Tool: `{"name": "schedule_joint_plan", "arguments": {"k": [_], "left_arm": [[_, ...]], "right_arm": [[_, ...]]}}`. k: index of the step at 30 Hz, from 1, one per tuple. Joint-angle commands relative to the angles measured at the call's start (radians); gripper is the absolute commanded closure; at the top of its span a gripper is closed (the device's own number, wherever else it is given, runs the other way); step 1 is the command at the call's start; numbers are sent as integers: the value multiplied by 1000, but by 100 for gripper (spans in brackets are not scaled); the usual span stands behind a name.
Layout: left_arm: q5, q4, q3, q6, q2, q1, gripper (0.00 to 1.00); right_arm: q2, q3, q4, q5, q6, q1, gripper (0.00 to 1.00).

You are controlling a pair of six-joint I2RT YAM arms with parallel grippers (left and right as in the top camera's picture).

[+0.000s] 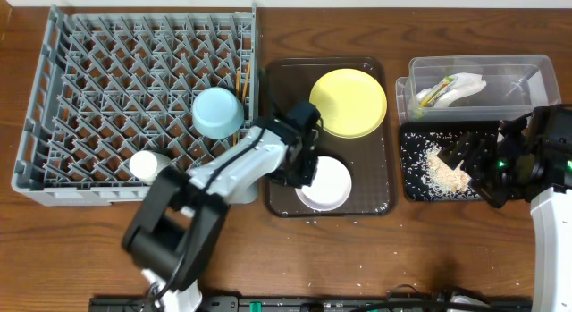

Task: Sort waste into correct bins and load items into the dishwasher
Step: 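Lift the pink bowl and carry it to the grey dish rack, then tilt the pink bowl and lower it into the rack's left side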

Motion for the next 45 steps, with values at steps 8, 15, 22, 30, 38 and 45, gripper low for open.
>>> {"name": "schedule_joint_plan", "arguments": {"k": [8,15,22,30,38,45], "left_arm": [[-713,-107,77,53,-423,229,93],[-1189,-60,73,139,-460,396,93],[-1358,79,71,283,-330,531,93],[-1358,121,71,295,-187,617,93],[-1346,233,71,336,-129,622,92],[-1346,306,71,420,-73,622,92]], "right_arm": [[-4,5,-1,0,-17,9,11],[-4,5,9,1,-17,9,11],[-4,5,10,0,-16,9,11],[-4,5,10,1,-17,9,10],[-4,5,10,1,-17,9,10],[-4,5,10,1,-17,9,10]]}}
